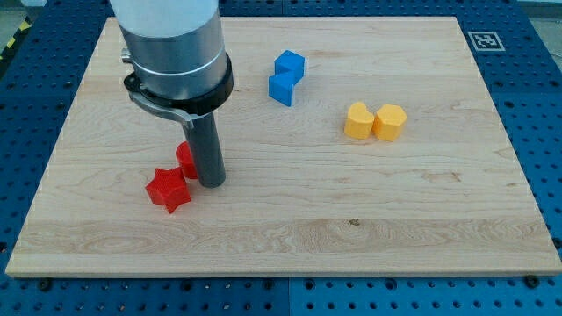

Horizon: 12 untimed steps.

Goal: Push red circle closer to the green circle and green star

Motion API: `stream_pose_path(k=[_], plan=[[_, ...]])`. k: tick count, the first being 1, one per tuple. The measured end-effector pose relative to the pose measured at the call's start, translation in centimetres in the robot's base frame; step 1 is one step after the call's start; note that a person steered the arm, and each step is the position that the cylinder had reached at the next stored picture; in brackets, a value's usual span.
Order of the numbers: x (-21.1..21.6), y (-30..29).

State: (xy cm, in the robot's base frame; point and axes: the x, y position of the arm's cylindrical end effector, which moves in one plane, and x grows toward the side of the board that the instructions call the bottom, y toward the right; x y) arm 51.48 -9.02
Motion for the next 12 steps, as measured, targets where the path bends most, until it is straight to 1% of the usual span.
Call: stream_pose_path(k=[3, 5, 6, 8, 12], plan=[[0.0, -0.8], [-1.5, -1.2], [-1.5, -4.3], [-2.0, -6.2], [-11.5, -6.8]])
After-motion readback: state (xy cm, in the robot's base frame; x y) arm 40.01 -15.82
